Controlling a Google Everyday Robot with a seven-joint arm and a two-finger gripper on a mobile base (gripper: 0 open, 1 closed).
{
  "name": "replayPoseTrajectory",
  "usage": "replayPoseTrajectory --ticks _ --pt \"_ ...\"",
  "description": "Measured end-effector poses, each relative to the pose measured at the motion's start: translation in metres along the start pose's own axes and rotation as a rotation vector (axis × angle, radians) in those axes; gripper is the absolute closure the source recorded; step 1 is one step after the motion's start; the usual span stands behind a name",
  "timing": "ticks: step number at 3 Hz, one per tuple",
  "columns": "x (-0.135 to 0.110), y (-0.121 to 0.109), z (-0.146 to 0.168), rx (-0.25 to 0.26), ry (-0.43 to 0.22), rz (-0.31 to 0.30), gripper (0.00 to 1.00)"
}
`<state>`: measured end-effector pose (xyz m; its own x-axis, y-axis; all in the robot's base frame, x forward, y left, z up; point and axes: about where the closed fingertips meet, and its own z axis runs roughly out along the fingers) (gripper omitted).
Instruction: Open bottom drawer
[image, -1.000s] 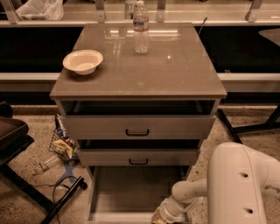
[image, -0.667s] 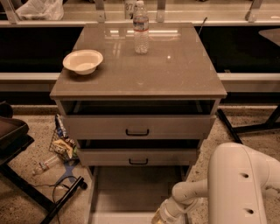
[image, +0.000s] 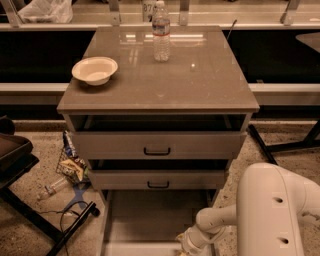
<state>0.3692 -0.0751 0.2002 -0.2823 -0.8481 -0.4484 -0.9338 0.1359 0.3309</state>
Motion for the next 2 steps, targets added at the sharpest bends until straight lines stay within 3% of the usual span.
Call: replayPoseTrajectory --ticks 2 --pt "0.0 -0.0005 -0.0001 0.0 0.0 0.0 0.0"
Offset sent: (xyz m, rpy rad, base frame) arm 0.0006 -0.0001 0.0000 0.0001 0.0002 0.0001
